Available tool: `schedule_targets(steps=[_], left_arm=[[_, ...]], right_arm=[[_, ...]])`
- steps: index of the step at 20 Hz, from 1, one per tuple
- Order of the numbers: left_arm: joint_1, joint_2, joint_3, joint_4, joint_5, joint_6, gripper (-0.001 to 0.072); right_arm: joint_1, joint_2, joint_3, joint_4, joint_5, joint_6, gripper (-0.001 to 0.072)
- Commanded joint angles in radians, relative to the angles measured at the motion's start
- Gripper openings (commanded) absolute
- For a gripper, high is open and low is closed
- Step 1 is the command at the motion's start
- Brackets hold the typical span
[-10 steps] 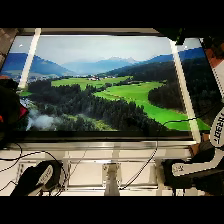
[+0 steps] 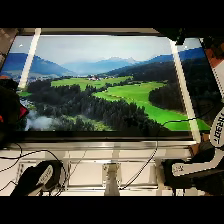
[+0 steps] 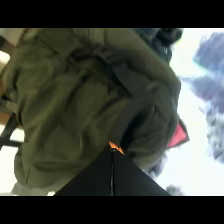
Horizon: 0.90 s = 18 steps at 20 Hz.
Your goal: Fold the clothes and pants, and hang the long-sleeved shirts on hangers.
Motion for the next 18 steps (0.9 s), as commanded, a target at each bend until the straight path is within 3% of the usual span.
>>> schedule_targets(steps=[1, 13, 16, 18], left_arm=[[0.001, -0.001, -0.097, 0.010, 0.006, 0.072, 0.0014], [0.001, -0.001, -0.198, 0.032, 0.148, 0.074, 0.0031], [0.014, -0.019, -0.198, 0.039, 0.151, 0.074, 0.0436], [0.058, -0.044, -0.198, 0.048, 0.158, 0.074, 0.0479]], right_arm=[[0.001, 0.000, 0.000, 0.000, 0.000, 0.000, 0.0036], [0.001, 0.000, 0.000, -0.003, -0.083, -0.001, 0.0037], [0.001, 0.000, 0.000, -0.003, -0.115, 0.000, 0.0037], [-0.001, 0.000, 0.000, -0.003, -0.129, 0.000, 0.0036]])
